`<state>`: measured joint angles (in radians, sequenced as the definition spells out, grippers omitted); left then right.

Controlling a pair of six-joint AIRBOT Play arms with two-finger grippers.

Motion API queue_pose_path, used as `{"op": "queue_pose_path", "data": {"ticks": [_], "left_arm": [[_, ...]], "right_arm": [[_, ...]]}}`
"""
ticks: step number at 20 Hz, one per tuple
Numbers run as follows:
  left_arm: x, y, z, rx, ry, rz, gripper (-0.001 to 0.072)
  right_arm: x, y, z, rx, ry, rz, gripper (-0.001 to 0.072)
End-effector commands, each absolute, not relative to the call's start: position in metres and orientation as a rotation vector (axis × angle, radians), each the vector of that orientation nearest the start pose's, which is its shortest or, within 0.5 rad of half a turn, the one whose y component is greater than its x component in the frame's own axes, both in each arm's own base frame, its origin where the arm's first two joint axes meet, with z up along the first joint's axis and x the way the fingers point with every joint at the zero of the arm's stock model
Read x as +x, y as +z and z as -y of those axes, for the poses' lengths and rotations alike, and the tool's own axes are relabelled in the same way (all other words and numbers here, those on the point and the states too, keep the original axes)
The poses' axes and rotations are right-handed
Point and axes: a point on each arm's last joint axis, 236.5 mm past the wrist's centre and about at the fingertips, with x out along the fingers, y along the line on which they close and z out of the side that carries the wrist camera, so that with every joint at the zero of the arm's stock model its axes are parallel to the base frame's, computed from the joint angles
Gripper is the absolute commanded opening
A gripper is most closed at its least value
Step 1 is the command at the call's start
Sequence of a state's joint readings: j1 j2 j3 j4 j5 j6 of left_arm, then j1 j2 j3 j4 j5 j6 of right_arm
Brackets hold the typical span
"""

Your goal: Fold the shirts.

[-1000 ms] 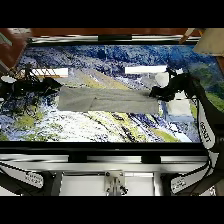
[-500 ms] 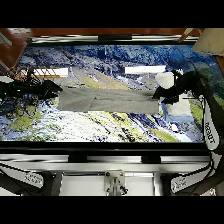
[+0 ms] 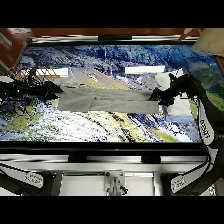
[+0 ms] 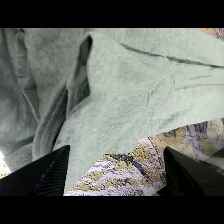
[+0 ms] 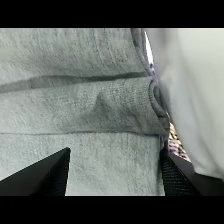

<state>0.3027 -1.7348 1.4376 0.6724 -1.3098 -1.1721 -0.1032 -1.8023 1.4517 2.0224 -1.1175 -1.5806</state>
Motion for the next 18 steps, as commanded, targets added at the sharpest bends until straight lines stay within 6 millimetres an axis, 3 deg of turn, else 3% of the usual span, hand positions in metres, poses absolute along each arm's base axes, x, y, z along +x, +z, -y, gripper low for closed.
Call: {"op": "queue_pose_path", "data": {"ticks": [1,3,6,8,10,12,16,18], "left_arm": [[0.468,-0.008,0.043,-0.737,-0.506,-1.213,0.067],[0.47,-0.004,0.048,-0.751,-0.52,-1.204,0.067],[0.471,0.0,0.052,-0.77,-0.534,-1.194,0.067],[0.47,0.004,0.056,-0.788,-0.553,-1.192,0.067],[0.466,0.006,0.059,-0.794,-0.574,-1.206,0.067],[0.459,0.007,0.062,-0.797,-0.596,-1.228,0.067],[0.451,0.015,0.07,-0.814,-0.653,-1.246,0.0668],[0.454,0.02,0.073,-0.836,-0.667,-1.224,0.0668]], "right_arm": [[0.472,-0.1,-0.054,0.59,0.114,-1.41,0.0665],[0.468,-0.106,-0.063,0.632,0.131,-1.443,0.0632],[0.463,-0.11,-0.077,0.616,0.163,-1.467,0.0407],[0.461,-0.111,-0.088,0.574,0.193,-1.473,0.0377],[0.46,-0.111,-0.092,0.555,0.208,-1.475,0.0069],[0.461,-0.104,-0.092,0.543,0.225,-1.459,0.0069],[0.475,-0.054,-0.082,0.447,0.247,-1.324,0.0068],[0.474,-0.044,-0.076,0.432,0.219,-1.309,0.0069]]}}
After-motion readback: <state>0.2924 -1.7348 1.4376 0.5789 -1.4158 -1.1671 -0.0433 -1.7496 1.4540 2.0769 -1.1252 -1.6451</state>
